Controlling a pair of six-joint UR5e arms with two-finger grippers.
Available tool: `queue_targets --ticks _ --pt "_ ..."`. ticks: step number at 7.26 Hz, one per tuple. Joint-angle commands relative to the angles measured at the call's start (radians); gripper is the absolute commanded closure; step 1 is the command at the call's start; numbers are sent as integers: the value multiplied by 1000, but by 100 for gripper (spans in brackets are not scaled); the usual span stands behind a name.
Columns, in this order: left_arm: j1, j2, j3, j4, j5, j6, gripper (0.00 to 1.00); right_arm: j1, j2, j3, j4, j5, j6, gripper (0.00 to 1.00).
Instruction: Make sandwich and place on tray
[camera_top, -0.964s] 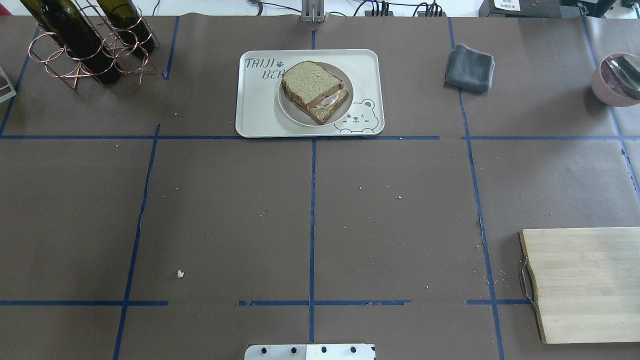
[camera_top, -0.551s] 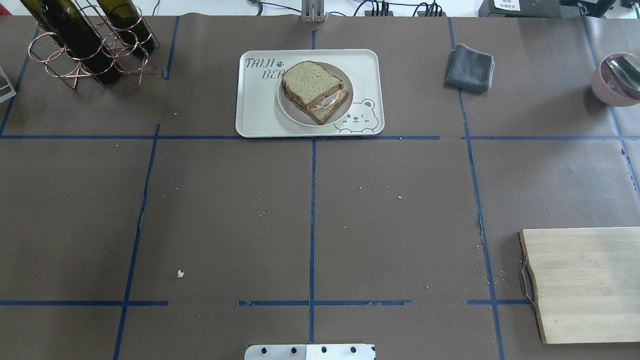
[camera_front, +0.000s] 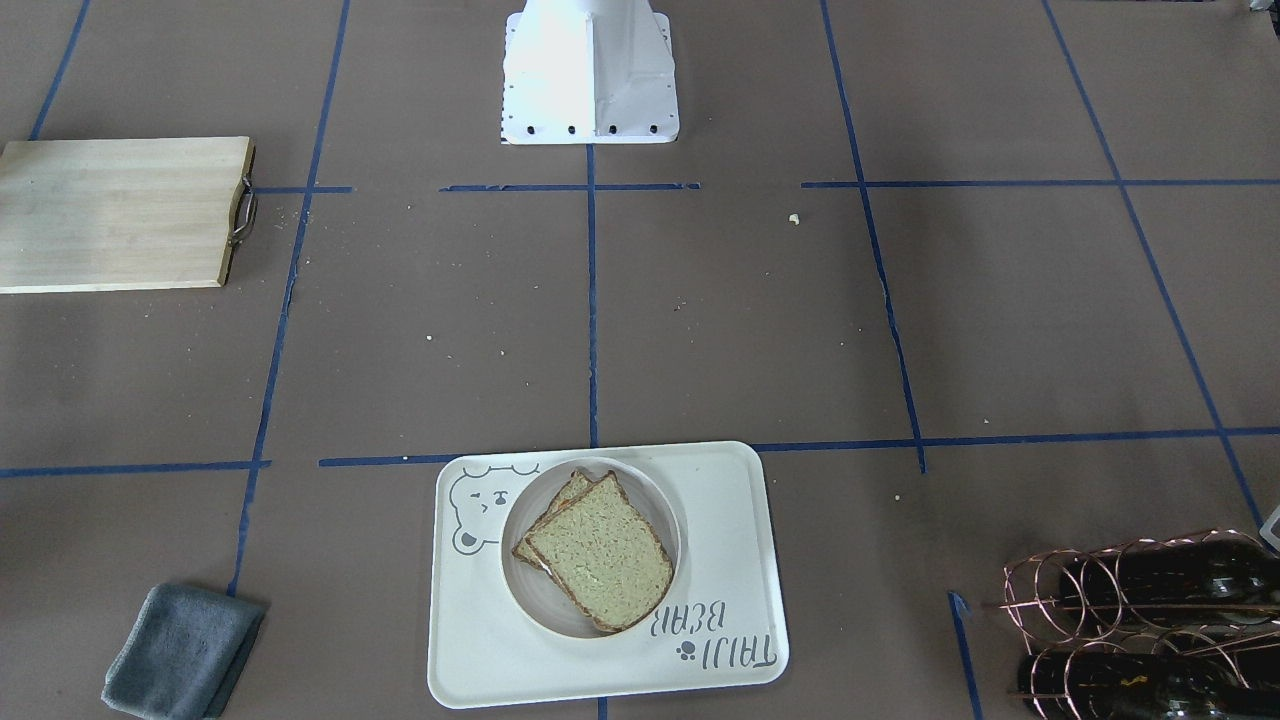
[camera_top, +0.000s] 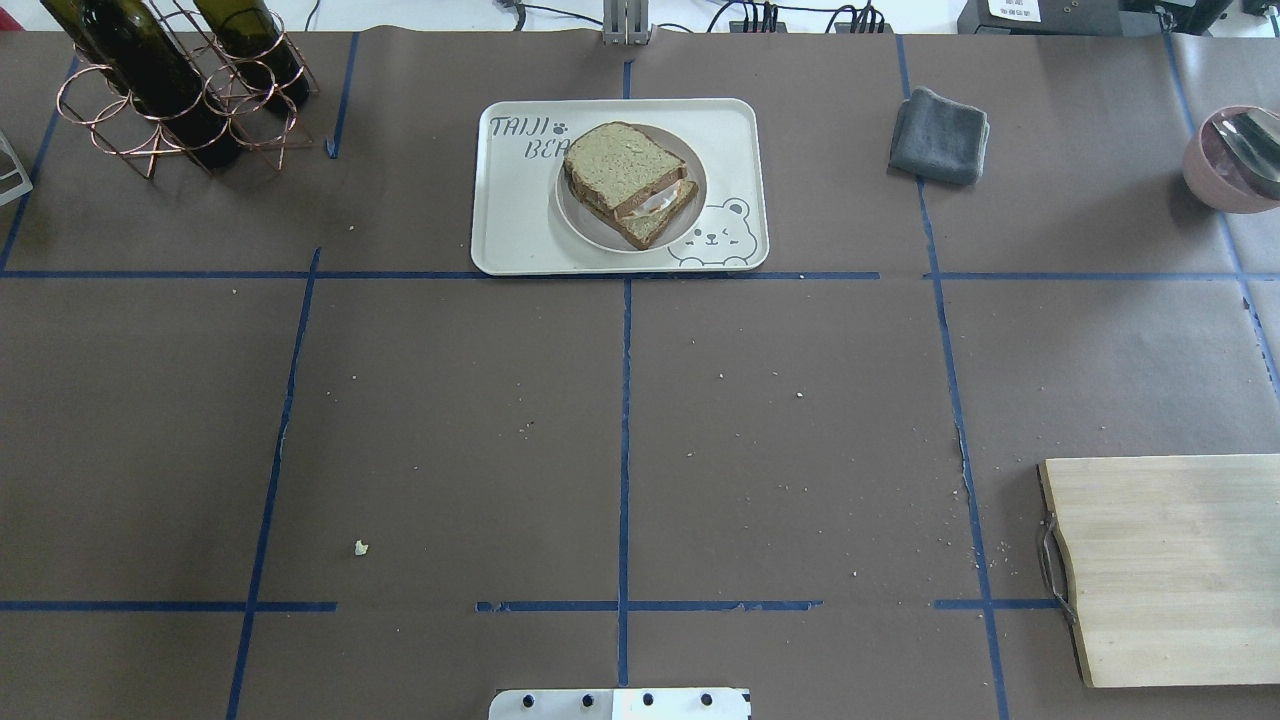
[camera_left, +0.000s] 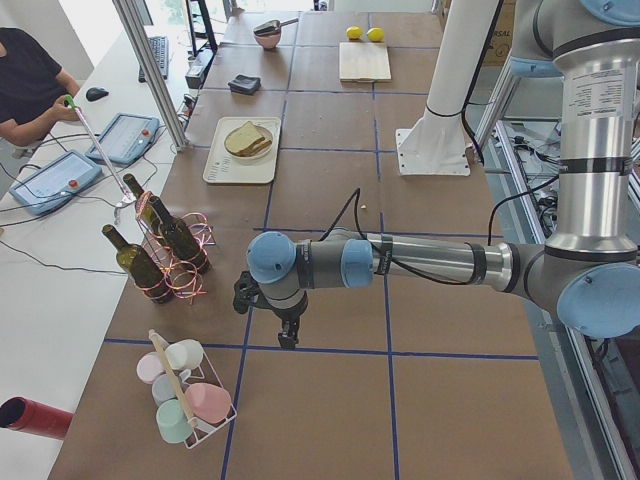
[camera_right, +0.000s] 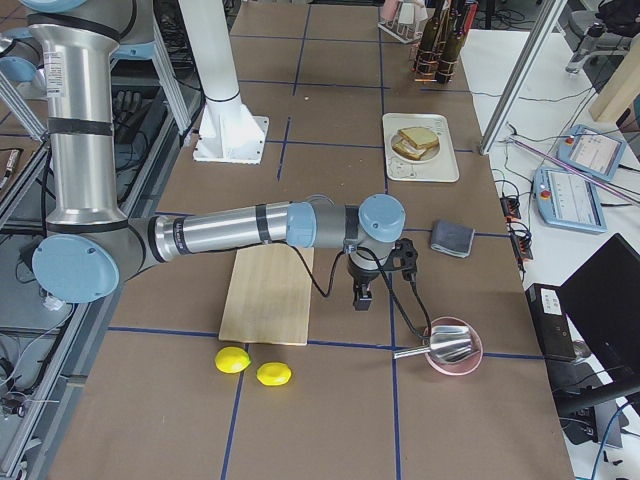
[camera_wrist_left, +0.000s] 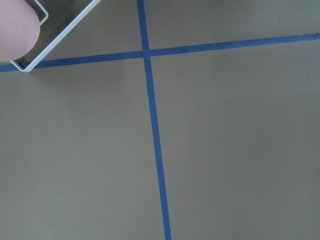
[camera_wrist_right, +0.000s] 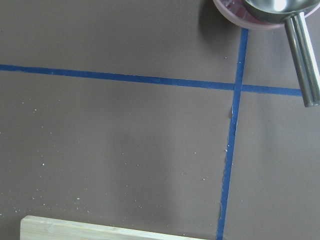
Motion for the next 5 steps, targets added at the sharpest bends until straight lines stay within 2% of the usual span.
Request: queue_targets --ticks 1,5 --pt "-26 7 -2 4 0 -3 0 0 0 1 1 -2 -1 0" --pt "-31 10 -10 7 0 -6 0 0 0 -7 0 -1 1 0"
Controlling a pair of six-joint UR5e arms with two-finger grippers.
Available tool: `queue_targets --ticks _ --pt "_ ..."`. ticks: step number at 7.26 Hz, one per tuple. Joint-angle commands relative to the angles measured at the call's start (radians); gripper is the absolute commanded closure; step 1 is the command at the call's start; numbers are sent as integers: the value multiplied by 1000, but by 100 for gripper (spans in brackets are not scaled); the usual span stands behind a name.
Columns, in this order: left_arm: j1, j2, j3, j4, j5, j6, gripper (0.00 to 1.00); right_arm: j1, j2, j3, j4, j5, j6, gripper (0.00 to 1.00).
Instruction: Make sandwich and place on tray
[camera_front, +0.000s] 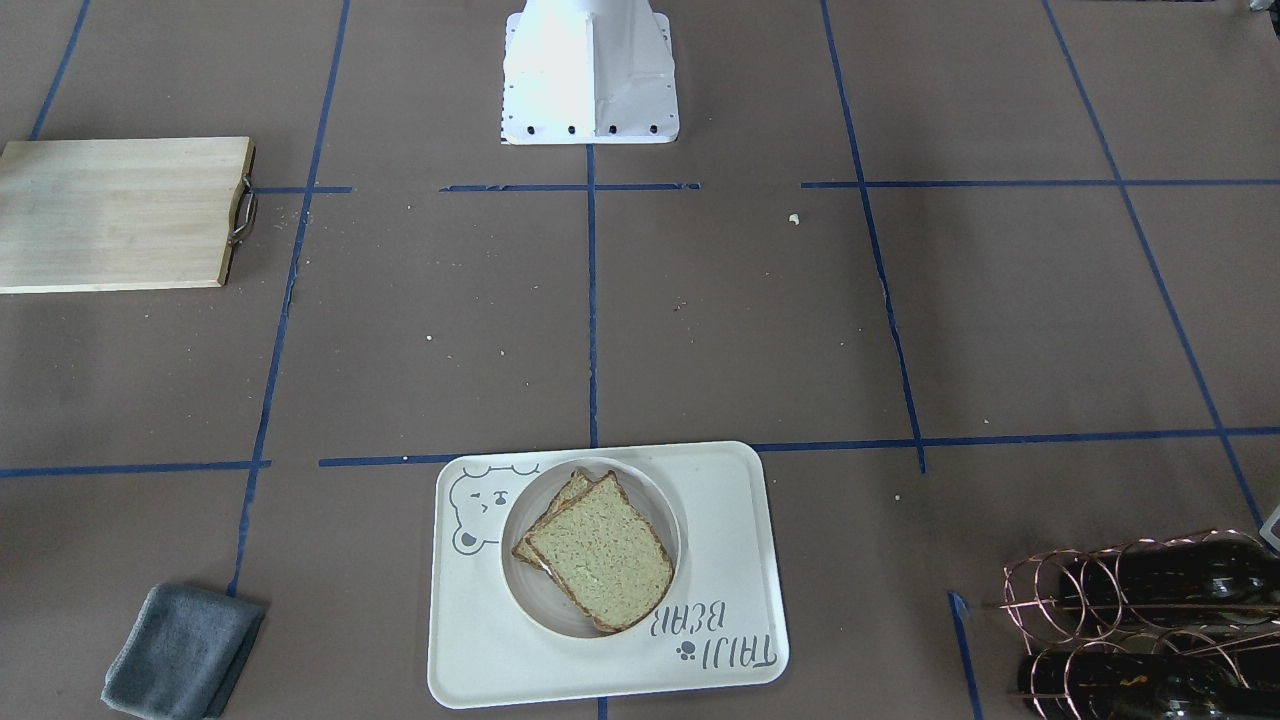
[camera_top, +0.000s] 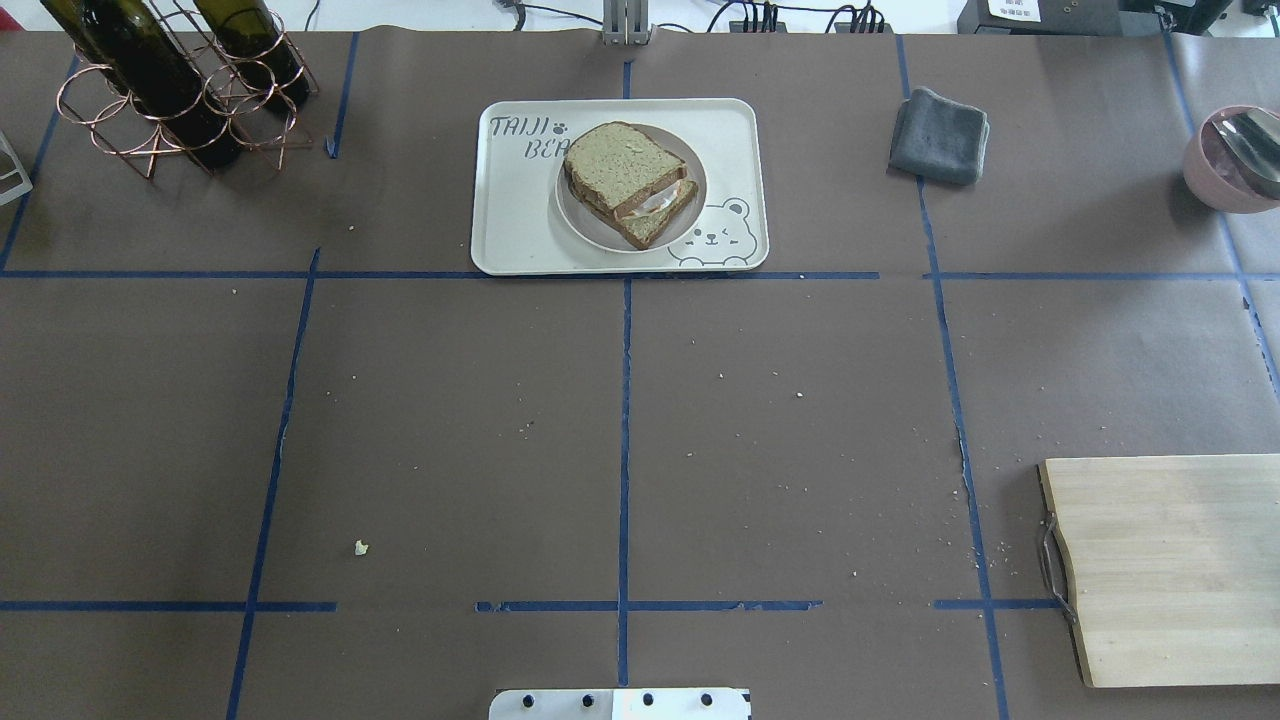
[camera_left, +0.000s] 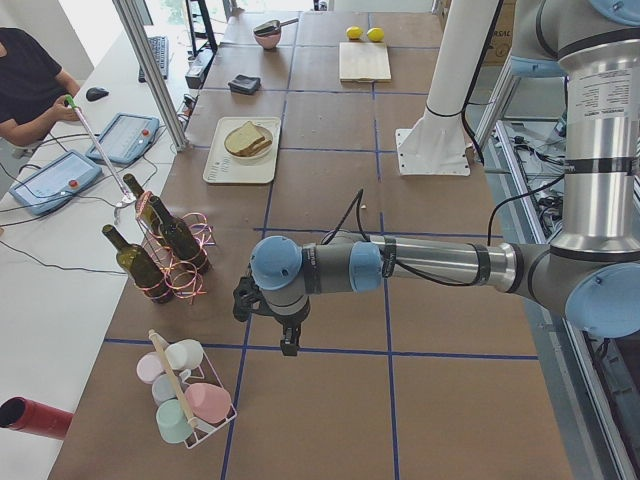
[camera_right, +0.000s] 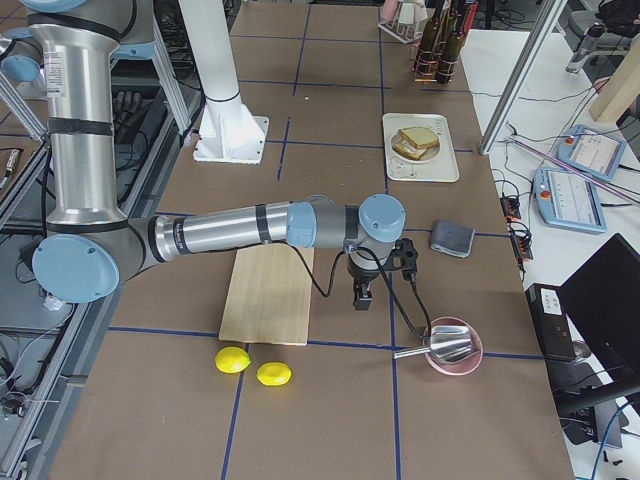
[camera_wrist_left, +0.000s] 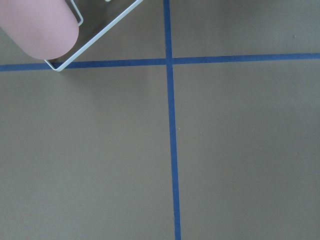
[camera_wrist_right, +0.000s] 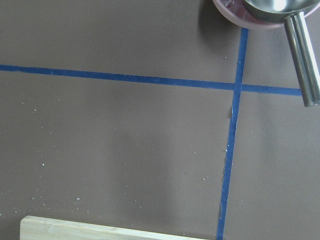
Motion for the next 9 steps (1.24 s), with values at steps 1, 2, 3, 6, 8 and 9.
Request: queue_targets --ticks 1,2,3,6,8,9 --pt "-4 4 -25 17 2 -1 0 0 0 -1 0 -10 -3 0" --pt "-4 5 -28 42 2 7 0 0 0 1 0 -77 -3 0" --pt "-3 28 -33 37 0 8 0 -5 0 -7 0 -96 -5 0" --pt "2 24 -56 31 2 8 0 -5 -4 -8 0 -91 -3 0" --pt "2 -10 -48 33 3 7 0 -5 -4 -10 2 -90 -3 0" --pt "2 -16 -45 34 14 7 0 -5 -4 -10 0 -90 -3 0"
